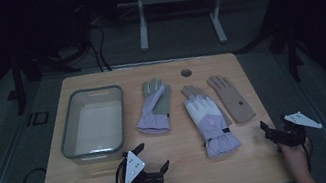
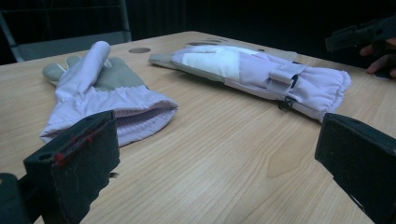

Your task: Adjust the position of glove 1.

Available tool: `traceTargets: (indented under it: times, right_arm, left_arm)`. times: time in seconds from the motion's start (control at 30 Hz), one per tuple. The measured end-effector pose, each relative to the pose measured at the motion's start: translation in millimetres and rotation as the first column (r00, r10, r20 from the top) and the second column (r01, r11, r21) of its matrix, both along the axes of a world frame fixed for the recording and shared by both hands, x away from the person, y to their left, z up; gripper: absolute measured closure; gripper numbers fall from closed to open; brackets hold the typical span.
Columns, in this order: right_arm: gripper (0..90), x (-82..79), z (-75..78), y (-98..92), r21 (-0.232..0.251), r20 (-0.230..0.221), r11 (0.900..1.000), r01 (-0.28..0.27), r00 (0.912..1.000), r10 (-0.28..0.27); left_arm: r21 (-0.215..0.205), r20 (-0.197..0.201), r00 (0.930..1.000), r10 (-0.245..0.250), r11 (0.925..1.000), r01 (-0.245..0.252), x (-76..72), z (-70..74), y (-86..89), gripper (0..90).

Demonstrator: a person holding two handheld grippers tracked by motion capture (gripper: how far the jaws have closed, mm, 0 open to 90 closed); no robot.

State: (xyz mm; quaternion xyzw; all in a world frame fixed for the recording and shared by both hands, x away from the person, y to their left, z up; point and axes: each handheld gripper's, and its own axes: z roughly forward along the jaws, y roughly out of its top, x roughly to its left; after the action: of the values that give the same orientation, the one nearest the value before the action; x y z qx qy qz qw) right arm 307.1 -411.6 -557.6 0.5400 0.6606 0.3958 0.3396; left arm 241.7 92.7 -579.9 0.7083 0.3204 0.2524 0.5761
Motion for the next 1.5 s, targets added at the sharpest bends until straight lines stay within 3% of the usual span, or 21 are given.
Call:
traceTargets:
  times: [0.17,0.43,0.57,0.7,0.8,1.0,1.07,1.1,1.17,1.37,1.5]
  right_arm:
    - [11.6,-0.4,-0.2,0.2,-0.008,-0.021,1.000,0.009,0.9997,-0.009]
    - [11.5,-3.4,4.6,7.4,-0.048,-0.061,0.998,-0.041,0.9974,0.038]
    - [11.5,-2.4,21.2,9.1,-0.015,-0.044,0.998,-0.054,0.9976,0.053]
    - [11.5,1.9,39.1,9.9,-0.028,-0.038,0.999,-0.027,0.9989,0.026]
    - [11.4,10.7,56.5,11.3,-0.023,-0.041,1.000,-0.009,0.9991,0.008]
    - [11.7,21.5,81.4,18.0,0.011,-0.026,1.000,-0.022,0.9994,0.023]
    - [13.0,27.8,88.8,18.5,0.055,-0.063,0.997,-0.058,0.9961,0.061]
    - [13.6,35.5,95.7,19.4,0.118,-0.091,0.988,-0.103,0.9894,0.114]
    - [13.8,41.1,102.2,23.9,0.132,-0.089,0.987,-0.094,0.9904,0.106]
    - [13.5,50.6,118.6,44.1,0.100,-0.053,0.988,-0.121,0.9905,0.127]
    - [13.5,60.4,129.5,64.8,0.096,-0.048,0.978,-0.185,0.9806,0.190]
  left_arm:
    - [-0.009,-0.001,0.9999,0.011,0.9999,-0.011,-0.4,-0.2,0.3,0.1]
    - [-0.028,-0.025,0.9990,0.036,0.9989,-0.037,1.6,-0.1,2.1,0.1]
    - [-0.029,-0.029,0.9988,0.040,0.9987,-0.041,1.8,0.0,2.4,0.1]
    - [-0.042,-0.034,0.9983,0.047,0.9979,-0.049,2.2,-0.2,3.5,0.1]
    - [-0.036,-0.029,0.9985,0.047,0.9982,-0.048,1.7,-0.2,2.9,0.1]
    - [-0.041,-0.030,0.9984,0.047,0.9980,-0.049,1.8,-0.2,3.2,0.1]
    - [-0.043,-0.031,0.9984,0.047,0.9979,-0.049,1.9,-0.3,3.3,0.1]
    - [-0.042,-0.031,0.9984,0.047,0.9979,-0.049,1.9,-0.2,3.2,0.1]
    - [-0.037,-0.029,0.9986,0.045,0.9982,-0.046,1.8,-0.2,2.9,0.1]
    - [-0.040,-0.031,0.9986,0.043,0.9982,-0.044,2.0,-0.2,3.2,0.1]
    - [-0.040,-0.035,0.9988,0.035,0.9985,-0.036,2.7,-0.1,3.4,0.1]
